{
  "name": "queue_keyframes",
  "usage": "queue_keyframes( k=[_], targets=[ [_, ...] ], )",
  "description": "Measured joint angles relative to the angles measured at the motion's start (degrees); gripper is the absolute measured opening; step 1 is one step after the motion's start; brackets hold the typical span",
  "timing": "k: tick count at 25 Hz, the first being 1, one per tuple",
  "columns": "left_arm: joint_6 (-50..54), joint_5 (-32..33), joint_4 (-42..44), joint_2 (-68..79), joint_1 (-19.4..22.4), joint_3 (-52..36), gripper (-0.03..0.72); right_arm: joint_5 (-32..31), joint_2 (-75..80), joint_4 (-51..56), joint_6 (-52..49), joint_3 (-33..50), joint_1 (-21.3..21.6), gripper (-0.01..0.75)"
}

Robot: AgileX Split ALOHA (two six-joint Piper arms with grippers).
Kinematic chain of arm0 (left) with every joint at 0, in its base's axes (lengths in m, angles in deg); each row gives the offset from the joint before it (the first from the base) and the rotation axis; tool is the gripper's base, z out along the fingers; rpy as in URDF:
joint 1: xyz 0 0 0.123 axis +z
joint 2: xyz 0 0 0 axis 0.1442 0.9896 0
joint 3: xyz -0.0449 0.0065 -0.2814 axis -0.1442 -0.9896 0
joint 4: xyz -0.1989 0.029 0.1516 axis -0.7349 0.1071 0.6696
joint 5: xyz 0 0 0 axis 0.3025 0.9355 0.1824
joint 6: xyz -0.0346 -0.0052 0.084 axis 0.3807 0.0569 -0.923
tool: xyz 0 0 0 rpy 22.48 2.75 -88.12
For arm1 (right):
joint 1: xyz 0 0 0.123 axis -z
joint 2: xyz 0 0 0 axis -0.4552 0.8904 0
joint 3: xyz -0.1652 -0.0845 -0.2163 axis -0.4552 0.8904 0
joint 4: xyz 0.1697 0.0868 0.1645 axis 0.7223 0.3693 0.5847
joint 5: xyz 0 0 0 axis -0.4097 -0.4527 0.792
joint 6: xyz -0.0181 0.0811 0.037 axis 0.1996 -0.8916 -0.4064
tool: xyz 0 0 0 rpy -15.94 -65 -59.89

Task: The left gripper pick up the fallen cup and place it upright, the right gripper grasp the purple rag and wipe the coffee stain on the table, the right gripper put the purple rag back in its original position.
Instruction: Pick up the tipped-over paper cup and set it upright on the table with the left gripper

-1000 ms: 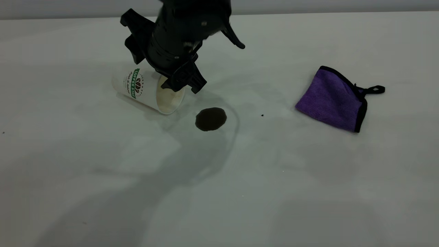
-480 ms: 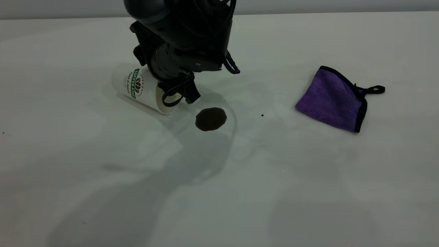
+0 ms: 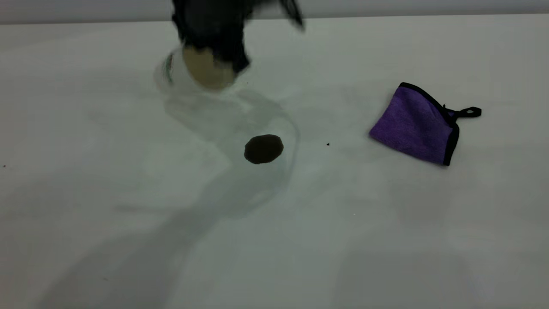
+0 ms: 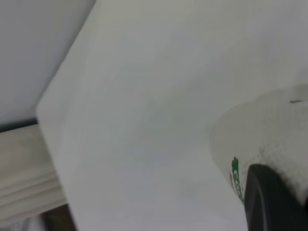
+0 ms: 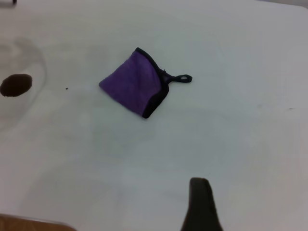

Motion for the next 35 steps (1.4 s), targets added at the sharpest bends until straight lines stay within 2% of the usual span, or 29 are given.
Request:
queue_keyframes(
  k=[3,7,12,19,24,35],
  targets=[
    [-9.76,-2.86,-11.29,-5.85,3.13,2.82,0.014,0.0,0.0,0.0,0.0,0.0,0.0,0.589],
    [-22.22,-7.51,-28.26,-9.87,9.38,3.4,0.014,0.0,0.0,0.0,0.0,0.0,0.0,0.589],
    [-38.22,-10.84,-48.96,-9.3,17.91,3.4,0.014,0.0,0.0,0.0,0.0,0.0,0.0,0.589],
    [-58.74,-14.83,-73.7,-4.51,25.49,3.4,0.014,0.0,0.0,0.0,0.0,0.0,0.0,0.589],
    [-64.36,-17.62,-80.38,-0.95,27.41,3.4,0.014,0.0,0.0,0.0,0.0,0.0,0.0,0.589],
    [-64.89,-20.49,-82.1,2.83,27.7,3.4,0.058,0.0,0.0,0.0,0.0,0.0,0.0,0.589]
  ],
)
